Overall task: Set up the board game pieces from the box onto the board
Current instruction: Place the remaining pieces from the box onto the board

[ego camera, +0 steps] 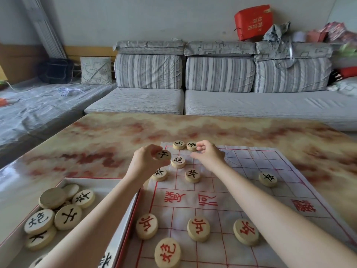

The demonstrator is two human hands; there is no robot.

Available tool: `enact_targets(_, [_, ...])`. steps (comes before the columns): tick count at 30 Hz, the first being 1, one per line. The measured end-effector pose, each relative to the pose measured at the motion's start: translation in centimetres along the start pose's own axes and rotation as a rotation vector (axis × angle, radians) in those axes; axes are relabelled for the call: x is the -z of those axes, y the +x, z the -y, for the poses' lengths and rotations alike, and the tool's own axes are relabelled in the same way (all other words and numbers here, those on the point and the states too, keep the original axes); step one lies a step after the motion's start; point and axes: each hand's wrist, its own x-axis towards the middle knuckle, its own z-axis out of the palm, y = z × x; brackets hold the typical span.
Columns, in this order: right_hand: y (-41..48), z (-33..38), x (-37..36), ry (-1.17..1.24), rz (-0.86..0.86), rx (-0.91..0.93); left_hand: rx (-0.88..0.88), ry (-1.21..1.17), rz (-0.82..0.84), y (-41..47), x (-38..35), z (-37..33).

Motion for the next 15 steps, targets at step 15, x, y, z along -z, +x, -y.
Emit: enact_targets(15, [3.1,-6.0,6.5,-0.111,-0.089,-0.091,-0.116,0.314,0.06,8.9,-13.4,-7.1])
